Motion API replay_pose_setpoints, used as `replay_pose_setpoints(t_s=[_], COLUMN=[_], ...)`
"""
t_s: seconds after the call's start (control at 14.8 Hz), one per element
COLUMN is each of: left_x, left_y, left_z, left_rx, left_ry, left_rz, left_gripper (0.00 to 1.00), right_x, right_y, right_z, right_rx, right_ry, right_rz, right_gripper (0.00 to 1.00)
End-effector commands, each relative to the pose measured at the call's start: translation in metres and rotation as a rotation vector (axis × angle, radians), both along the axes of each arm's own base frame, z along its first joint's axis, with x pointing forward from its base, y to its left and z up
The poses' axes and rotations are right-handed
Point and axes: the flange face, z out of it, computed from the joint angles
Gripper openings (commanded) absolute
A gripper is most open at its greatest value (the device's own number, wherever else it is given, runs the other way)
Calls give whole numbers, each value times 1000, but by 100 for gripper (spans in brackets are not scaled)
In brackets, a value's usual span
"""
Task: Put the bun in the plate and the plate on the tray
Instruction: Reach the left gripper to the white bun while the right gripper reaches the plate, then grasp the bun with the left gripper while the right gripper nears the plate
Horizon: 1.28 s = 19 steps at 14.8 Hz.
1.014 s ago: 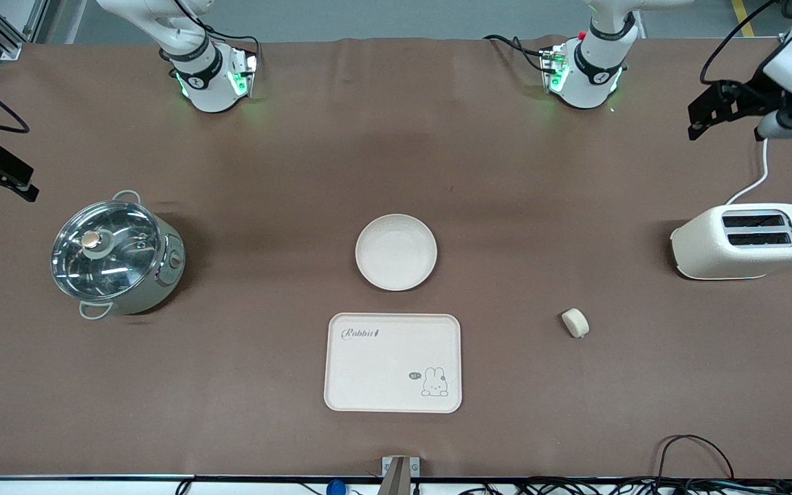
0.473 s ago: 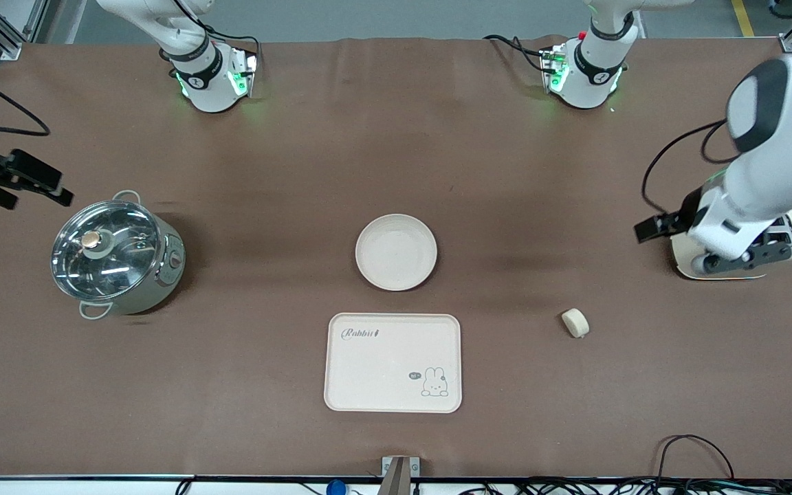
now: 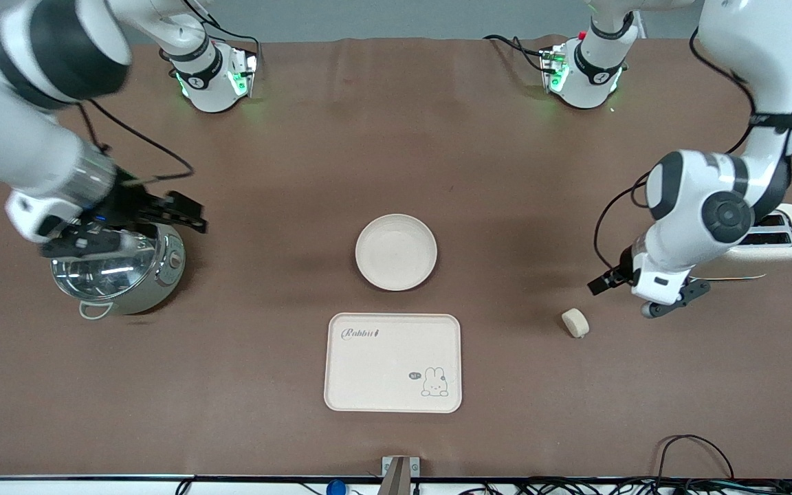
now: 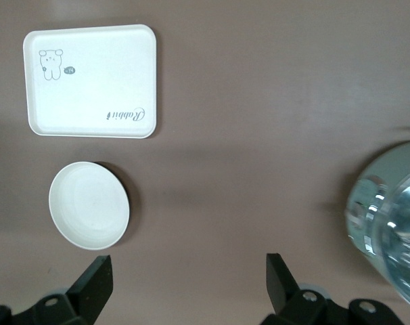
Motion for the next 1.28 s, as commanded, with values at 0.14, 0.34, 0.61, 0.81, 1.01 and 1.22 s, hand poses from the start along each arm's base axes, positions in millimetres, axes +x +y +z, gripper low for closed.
replay_pose_setpoints(t_s=[0.14, 0.34, 0.61, 0.81, 1.01, 1.22], left_x=[13, 25, 29, 31, 26, 1], left_y=[-19, -28, -29, -38, -62, -157], left_z=[-77, -102, -103, -101, -96, -77], left_rx=[-57, -78, -76, -80, -89, -123], left_ry=[-89, -123, -130, -135, -137, -139], left_rz=[130, 177, 176, 170, 181, 223], left_gripper=[100, 100, 60, 17, 8, 6], right_x=[15, 15, -22, -56, -74, -86], right_y=[61, 95, 141, 171, 175, 192], right_z=[-107, -169, -253, -274, -292, -295], right_rx=[83, 101, 85, 88, 96, 112], right_ry=[20, 64, 36, 67, 77, 78], right_rz=[-19, -22, -47, -21, -46, -42], right_gripper=[100, 100, 100, 100, 100, 99])
